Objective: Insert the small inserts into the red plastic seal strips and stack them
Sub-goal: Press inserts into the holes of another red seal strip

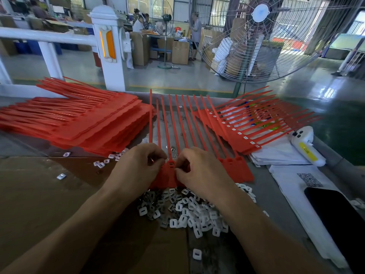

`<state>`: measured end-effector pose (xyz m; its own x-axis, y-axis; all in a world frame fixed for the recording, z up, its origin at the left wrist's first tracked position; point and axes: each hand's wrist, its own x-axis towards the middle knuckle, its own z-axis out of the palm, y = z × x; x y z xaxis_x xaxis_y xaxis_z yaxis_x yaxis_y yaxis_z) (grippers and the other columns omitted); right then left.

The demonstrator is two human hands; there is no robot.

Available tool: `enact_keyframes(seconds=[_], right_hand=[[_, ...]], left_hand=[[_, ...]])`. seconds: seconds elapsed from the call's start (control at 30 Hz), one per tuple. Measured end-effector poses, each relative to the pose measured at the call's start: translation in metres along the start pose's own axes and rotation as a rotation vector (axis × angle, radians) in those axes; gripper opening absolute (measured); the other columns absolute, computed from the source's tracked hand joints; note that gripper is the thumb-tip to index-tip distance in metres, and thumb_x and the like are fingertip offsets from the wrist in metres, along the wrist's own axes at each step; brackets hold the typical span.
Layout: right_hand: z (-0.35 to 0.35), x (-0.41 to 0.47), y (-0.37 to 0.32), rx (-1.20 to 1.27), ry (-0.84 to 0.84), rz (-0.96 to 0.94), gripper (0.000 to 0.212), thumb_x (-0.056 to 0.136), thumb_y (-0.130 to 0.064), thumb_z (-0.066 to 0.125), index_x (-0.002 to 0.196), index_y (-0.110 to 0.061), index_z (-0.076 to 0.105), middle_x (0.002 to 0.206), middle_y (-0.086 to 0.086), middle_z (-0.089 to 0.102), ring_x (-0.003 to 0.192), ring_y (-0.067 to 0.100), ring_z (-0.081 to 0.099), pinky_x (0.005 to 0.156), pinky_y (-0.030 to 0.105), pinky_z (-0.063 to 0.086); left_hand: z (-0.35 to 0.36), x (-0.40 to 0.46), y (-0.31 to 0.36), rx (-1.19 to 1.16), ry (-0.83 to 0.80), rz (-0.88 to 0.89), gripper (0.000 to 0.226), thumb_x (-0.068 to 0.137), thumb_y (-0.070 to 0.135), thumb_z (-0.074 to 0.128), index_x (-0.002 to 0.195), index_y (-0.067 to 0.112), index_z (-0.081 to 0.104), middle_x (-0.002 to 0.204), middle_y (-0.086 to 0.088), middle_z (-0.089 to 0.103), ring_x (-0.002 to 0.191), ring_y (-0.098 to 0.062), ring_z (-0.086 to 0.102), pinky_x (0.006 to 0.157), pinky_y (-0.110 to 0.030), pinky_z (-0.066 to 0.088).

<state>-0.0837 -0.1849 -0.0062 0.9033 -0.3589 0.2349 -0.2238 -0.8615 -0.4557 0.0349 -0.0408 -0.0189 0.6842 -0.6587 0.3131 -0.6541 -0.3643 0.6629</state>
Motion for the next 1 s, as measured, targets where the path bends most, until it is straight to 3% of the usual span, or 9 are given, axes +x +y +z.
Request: enact_keyframes(seconds=[0.27, 0.43, 0.5, 0.6, 0.7, 0.9, 1.0], right_hand=[[0.003, 0.0, -0.002, 0.028, 0.017, -0.026, 0.005, 0.093, -0.019, 0.069, 0.095, -0.021, 0.065, 0.089, -0.009, 0.065, 0.081, 0.008, 0.062, 0.075, 0.036, 0.059], [0.005, -0.001, 0.005, 0.322, 0.034, 0.032, 0.015, 0.099, -0.018, 0.068, 0.112, -0.025, 0.071, 0.096, -0.017, 0.069, 0.089, -0.005, 0.065, 0.075, 0.01, 0.052], [0.004, -0.001, 0.006, 0.454, 0.08, 0.042, 0.015, 0.098, -0.02, 0.07, 0.109, -0.029, 0.075, 0.094, -0.018, 0.072, 0.092, -0.008, 0.066, 0.077, 0.006, 0.049], [0.002, -0.001, 0.003, 0.564, 0.126, 0.032, 0.015, 0.096, -0.019, 0.073, 0.102, -0.032, 0.077, 0.093, -0.02, 0.074, 0.092, -0.005, 0.069, 0.078, 0.01, 0.051], [0.0, -0.003, 0.0, 0.622, 0.148, 0.016, 0.017, 0.095, -0.015, 0.073, 0.097, -0.032, 0.077, 0.087, -0.019, 0.074, 0.083, -0.003, 0.069, 0.072, 0.01, 0.05], [-0.004, -0.004, -0.001, 0.667, 0.144, 0.009, 0.015, 0.094, -0.013, 0.074, 0.097, -0.027, 0.077, 0.083, -0.013, 0.074, 0.077, 0.001, 0.069, 0.071, 0.016, 0.052], [-0.004, -0.005, 0.0, 0.657, 0.131, -0.013, 0.015, 0.094, -0.011, 0.074, 0.103, -0.023, 0.077, 0.088, -0.011, 0.075, 0.081, 0.002, 0.07, 0.074, 0.018, 0.054]], left_hand=[[-0.001, -0.001, 0.005, 0.001, -0.016, 0.012, 0.01, 0.093, 0.025, 0.07, 0.098, 0.034, 0.072, 0.094, 0.02, 0.068, 0.089, 0.004, 0.063, 0.077, -0.02, 0.052], [-0.002, -0.003, 0.008, -0.039, -0.045, 0.018, 0.011, 0.094, 0.025, 0.069, 0.098, 0.034, 0.073, 0.091, 0.019, 0.069, 0.087, 0.006, 0.063, 0.075, -0.021, 0.054], [-0.003, -0.004, 0.01, -0.094, -0.06, 0.024, 0.01, 0.095, 0.028, 0.067, 0.099, 0.035, 0.073, 0.089, 0.019, 0.07, 0.086, 0.006, 0.064, 0.074, -0.022, 0.055], [-0.003, -0.004, 0.011, -0.205, -0.084, 0.016, 0.01, 0.098, 0.032, 0.064, 0.098, 0.035, 0.074, 0.088, 0.014, 0.072, 0.083, -0.004, 0.069, 0.075, -0.036, 0.06], [-0.005, -0.004, 0.013, -0.288, -0.089, 0.019, 0.011, 0.098, 0.032, 0.065, 0.093, 0.033, 0.074, 0.085, 0.002, 0.073, 0.078, -0.025, 0.069, 0.074, -0.053, 0.057], [-0.008, -0.002, 0.014, -0.39, -0.118, -0.006, 0.013, 0.098, 0.033, 0.064, 0.091, 0.027, 0.074, 0.084, 0.0, 0.074, 0.08, -0.028, 0.07, 0.077, -0.054, 0.055], [-0.008, -0.002, 0.015, -0.428, -0.125, -0.023, 0.017, 0.098, 0.033, 0.063, 0.091, 0.023, 0.073, 0.085, -0.01, 0.072, 0.084, -0.043, 0.065, 0.077, -0.06, 0.053]])
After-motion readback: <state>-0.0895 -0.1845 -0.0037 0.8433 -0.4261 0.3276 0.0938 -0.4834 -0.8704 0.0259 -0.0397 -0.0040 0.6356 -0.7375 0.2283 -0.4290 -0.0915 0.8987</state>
